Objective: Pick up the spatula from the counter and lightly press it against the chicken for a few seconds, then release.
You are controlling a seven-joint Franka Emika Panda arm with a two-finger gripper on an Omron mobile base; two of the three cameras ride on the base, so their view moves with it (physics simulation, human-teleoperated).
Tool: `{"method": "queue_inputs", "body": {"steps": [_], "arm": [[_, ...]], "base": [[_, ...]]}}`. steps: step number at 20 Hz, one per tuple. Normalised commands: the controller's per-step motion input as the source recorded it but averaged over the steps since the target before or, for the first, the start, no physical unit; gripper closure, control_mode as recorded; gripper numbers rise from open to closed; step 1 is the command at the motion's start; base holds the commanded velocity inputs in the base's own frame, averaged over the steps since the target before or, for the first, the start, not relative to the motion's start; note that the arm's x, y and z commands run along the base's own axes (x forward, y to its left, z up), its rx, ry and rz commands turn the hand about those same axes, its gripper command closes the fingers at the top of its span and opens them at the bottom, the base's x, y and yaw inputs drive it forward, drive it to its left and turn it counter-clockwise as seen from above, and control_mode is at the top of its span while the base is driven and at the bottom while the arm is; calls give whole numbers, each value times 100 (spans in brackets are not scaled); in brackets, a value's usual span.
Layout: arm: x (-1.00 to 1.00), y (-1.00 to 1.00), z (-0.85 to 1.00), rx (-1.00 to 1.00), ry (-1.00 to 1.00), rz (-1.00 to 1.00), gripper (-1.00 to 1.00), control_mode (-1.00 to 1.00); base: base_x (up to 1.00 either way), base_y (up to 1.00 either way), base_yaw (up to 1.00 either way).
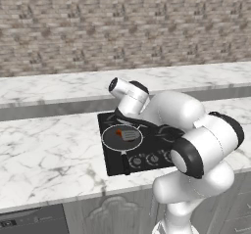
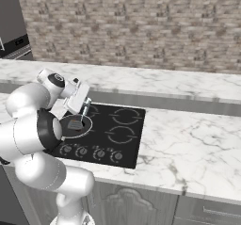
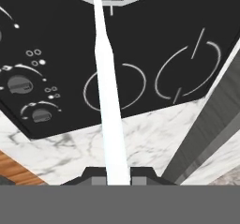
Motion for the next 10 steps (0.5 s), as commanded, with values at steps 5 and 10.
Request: {"method": "queue_inputs", "body": {"steps": [5, 10], "arm": [[0, 0, -14, 0, 0, 0, 100, -100], [0, 0, -14, 0, 0, 0, 100, -100]], "base": [[0, 0, 0], [0, 0, 0]]}}
